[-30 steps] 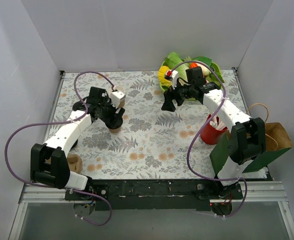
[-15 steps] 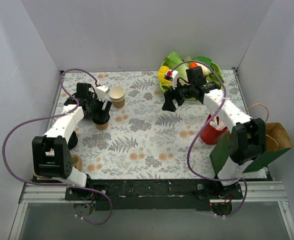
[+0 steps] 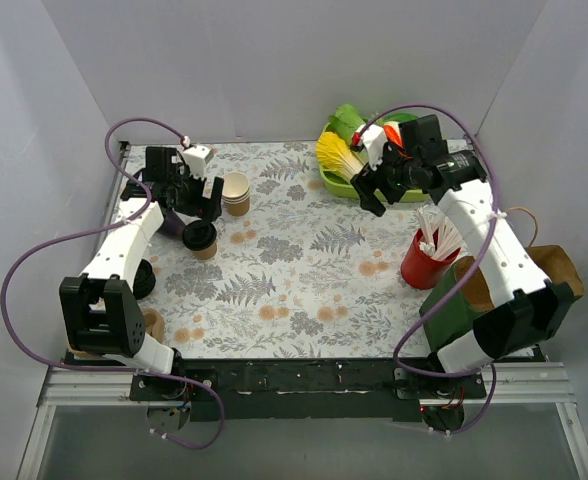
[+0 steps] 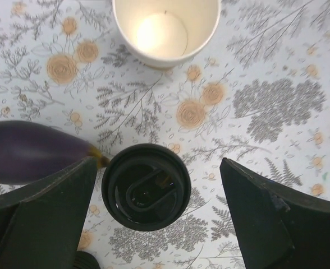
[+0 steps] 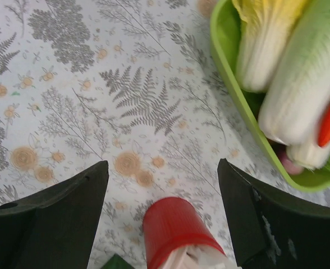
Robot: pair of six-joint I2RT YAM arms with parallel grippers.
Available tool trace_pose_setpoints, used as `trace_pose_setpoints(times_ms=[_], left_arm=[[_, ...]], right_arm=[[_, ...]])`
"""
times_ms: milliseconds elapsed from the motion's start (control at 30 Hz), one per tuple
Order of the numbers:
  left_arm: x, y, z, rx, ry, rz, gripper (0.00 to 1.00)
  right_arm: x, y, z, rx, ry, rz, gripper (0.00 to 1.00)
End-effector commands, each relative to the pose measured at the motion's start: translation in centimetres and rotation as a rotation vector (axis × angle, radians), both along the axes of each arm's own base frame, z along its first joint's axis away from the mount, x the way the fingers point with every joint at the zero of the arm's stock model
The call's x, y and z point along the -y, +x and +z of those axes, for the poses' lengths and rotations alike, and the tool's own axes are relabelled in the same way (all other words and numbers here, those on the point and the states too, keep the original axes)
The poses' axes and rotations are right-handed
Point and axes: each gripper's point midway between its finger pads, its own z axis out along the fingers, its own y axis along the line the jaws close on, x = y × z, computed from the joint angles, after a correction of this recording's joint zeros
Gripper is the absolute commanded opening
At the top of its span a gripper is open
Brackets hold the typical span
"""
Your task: Pack the takeout coffee
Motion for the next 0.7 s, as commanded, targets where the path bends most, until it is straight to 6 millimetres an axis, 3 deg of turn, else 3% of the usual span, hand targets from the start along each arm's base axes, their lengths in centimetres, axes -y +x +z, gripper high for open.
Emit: trace_pose_setpoints(times_ms=[0, 133, 167, 233, 267, 300, 333, 367, 433, 533, 667], left_arm=[[2.4, 0.5, 6.1, 0.115, -0.155, 0.0, 0.93], [3.0, 0.8, 8.2, 0.136, -0.19, -0.011, 0.93], [2.7, -0.2, 7.5, 0.08, -0.167, -0.013, 0.93], [0.5, -0.8, 7.9, 0.056, -0.071, 0.017, 0.93], [-0.8, -2.5, 7.0, -0.024, -0.023, 0.057, 0.93], [-3.6, -3.0, 6.5, -0.058, 0.062, 0.15, 0.95], [-5.1, -3.7, 6.7, -0.086, 0.11, 0.2, 0.94], [-6.5, -5.9, 5.7, -0.179, 0.159, 0.24, 0.95], [-10.7, -8.3, 5.7, -0.228, 0.273, 0.378, 0.96], [-12.7, -12.4, 5.9, -0.262, 0.322, 0.457, 0.96], [-15.6, -17.1, 3.2, -0.372, 0.393, 0.542, 0.94]], right_arm=[[5.6, -3.7, 2.9, 0.029, -0.174, -0.099, 0.85], [5.5, -5.9, 3.0, 0.02, -0.124, -0.084, 0.85], [4.8, -6.5, 2.9, 0.008, -0.09, -0.054, 0.85], [4.2, -6.8, 2.9, 0.0, -0.068, -0.014, 0.85], [3.7, -6.8, 2.6, -0.014, -0.056, 0.009, 0.85], [3.5, -6.6, 2.7, -0.009, -0.053, 0.019, 0.84], [3.2, -6.3, 2.7, -0.009, -0.047, 0.024, 0.84], [2.9, -5.7, 2.6, -0.013, -0.039, 0.032, 0.84], [2.1, -5.0, 2.9, -0.004, -0.016, 0.046, 0.83], [0.3, -3.7, 2.7, -0.033, 0.043, 0.07, 0.83], [-2.8, -2.5, 1.2, -0.131, 0.103, 0.134, 0.81]])
